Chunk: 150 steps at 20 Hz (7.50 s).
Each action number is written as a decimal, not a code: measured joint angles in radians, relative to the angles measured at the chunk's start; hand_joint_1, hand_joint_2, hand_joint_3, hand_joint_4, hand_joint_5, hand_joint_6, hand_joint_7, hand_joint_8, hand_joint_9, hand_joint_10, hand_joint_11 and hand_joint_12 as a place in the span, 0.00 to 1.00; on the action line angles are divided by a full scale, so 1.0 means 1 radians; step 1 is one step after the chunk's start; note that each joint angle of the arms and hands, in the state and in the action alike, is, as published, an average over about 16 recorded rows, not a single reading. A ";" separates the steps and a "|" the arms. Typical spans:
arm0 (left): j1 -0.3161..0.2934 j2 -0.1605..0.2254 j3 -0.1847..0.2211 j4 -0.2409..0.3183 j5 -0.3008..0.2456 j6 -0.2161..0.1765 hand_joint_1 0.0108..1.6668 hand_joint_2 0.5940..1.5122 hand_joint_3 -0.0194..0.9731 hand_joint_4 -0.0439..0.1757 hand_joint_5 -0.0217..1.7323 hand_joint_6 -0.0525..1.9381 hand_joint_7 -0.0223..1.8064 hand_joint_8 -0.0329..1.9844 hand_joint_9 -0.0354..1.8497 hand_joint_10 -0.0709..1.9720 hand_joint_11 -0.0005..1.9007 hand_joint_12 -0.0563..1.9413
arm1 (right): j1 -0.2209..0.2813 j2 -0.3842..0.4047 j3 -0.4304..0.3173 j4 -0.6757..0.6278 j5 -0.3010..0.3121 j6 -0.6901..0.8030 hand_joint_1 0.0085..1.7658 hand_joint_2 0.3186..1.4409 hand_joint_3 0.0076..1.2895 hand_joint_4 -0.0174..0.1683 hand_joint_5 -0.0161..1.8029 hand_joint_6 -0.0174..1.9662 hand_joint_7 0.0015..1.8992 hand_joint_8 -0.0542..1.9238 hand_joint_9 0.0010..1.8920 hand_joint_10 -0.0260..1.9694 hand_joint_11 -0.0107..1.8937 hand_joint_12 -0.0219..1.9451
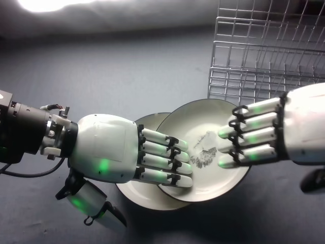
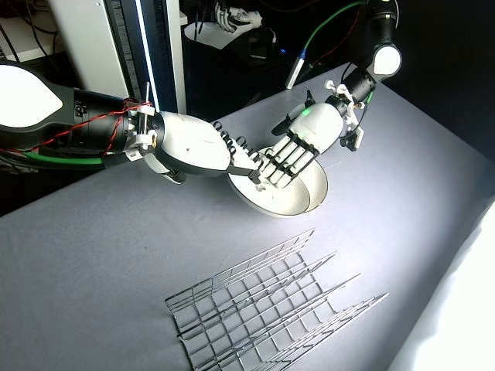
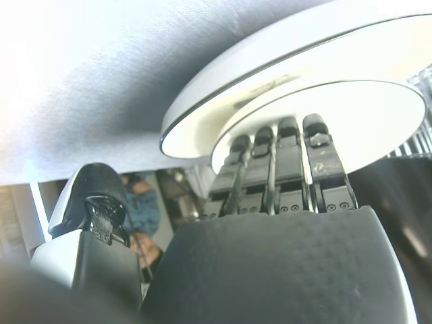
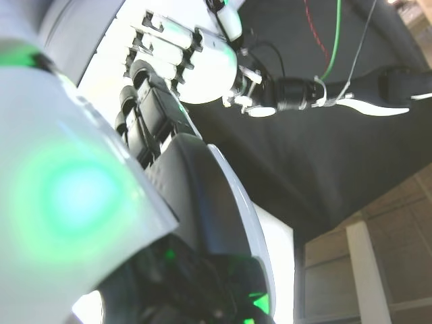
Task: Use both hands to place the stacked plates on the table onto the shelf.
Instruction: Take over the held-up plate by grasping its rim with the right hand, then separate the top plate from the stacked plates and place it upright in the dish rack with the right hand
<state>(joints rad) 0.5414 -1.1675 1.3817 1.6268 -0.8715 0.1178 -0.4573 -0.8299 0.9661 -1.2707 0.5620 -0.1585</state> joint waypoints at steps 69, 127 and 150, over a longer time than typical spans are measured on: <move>-0.143 0.257 -0.071 -0.077 0.128 -0.215 0.00 0.66 0.03 0.22 0.03 0.03 0.04 0.02 0.04 0.04 0.01 0.03 | 0.152 -0.244 0.149 0.113 -0.044 -0.022 0.74 0.58 0.00 0.11 0.54 0.39 0.51 0.40 0.48 0.62 0.29 0.75; -0.078 0.336 -0.009 -0.305 0.256 0.133 0.00 0.65 0.02 0.22 0.06 0.03 0.06 0.02 0.05 0.04 0.01 0.04 | 0.445 -0.281 0.206 1.188 -0.359 0.011 0.77 0.62 0.00 0.04 0.54 0.43 0.60 0.35 0.49 0.57 0.29 0.68; -0.042 0.343 0.002 -0.284 0.165 0.060 0.00 0.66 0.02 0.22 0.07 0.03 0.07 0.02 0.06 0.04 0.02 0.04 | 0.424 -0.252 0.300 1.235 -0.384 0.006 0.77 0.62 0.00 0.04 0.53 0.44 0.60 0.36 0.48 0.58 0.27 0.69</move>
<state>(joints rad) 0.4990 -0.8246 1.3838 1.3431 -0.7061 0.1778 -0.0329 -1.0820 1.2660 -0.0356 0.1778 -0.1521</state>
